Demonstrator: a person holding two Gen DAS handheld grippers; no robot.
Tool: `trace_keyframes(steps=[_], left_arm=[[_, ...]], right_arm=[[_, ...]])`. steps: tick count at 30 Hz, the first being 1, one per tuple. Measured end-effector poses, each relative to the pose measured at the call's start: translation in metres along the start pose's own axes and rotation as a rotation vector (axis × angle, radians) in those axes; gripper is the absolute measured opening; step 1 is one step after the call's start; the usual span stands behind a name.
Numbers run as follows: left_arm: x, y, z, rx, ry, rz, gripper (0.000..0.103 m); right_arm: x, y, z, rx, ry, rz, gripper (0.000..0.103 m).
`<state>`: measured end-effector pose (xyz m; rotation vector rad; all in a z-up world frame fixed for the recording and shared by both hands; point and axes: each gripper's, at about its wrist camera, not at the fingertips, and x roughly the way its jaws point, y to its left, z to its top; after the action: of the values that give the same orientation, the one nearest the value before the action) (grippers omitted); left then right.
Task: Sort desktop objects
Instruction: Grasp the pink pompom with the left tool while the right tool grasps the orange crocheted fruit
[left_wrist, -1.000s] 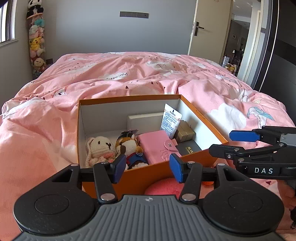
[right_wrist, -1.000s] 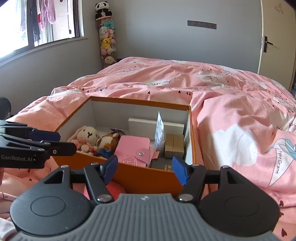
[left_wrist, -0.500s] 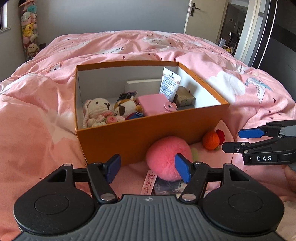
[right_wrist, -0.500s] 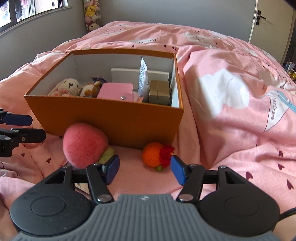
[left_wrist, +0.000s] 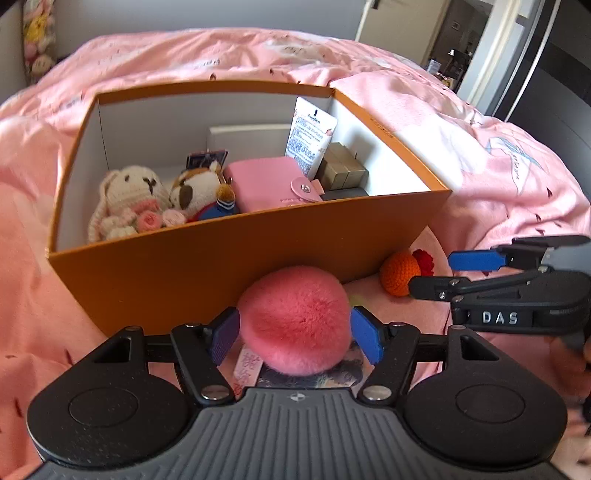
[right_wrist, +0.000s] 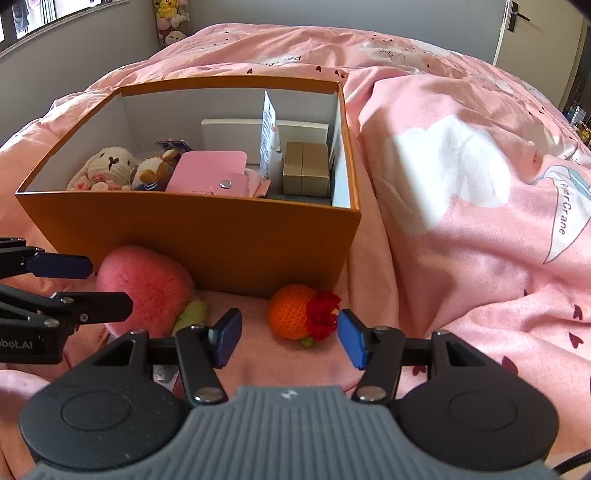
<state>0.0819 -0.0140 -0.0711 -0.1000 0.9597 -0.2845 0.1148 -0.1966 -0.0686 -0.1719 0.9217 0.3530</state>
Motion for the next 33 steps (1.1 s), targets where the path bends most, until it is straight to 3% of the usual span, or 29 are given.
trace_keyframes(steps=[8,18,24,29,33], left_arm=[[0.028,0.009,0.003,-0.124,0.058,-0.007,0.078],[0.054,0.011,0.003,-0.152,0.121,0.009,0.077],[0.064,0.012,0.0,-0.152,0.143,0.007,0.071],[0.064,0.01,-0.002,-0.142,0.137,0.009,0.056],[0.057,0.006,-0.004,-0.105,0.117,0.016,0.051]], right_arm=[[0.026,-0.008,0.004,0.039,0.041,0.019,0.061],[0.051,-0.017,0.005,0.076,0.075,0.011,0.061],[0.065,-0.02,0.002,0.093,0.108,0.007,0.057],[0.066,-0.02,0.001,0.097,0.108,0.013,0.055],[0.06,-0.018,0.0,0.089,0.093,0.006,0.055]])
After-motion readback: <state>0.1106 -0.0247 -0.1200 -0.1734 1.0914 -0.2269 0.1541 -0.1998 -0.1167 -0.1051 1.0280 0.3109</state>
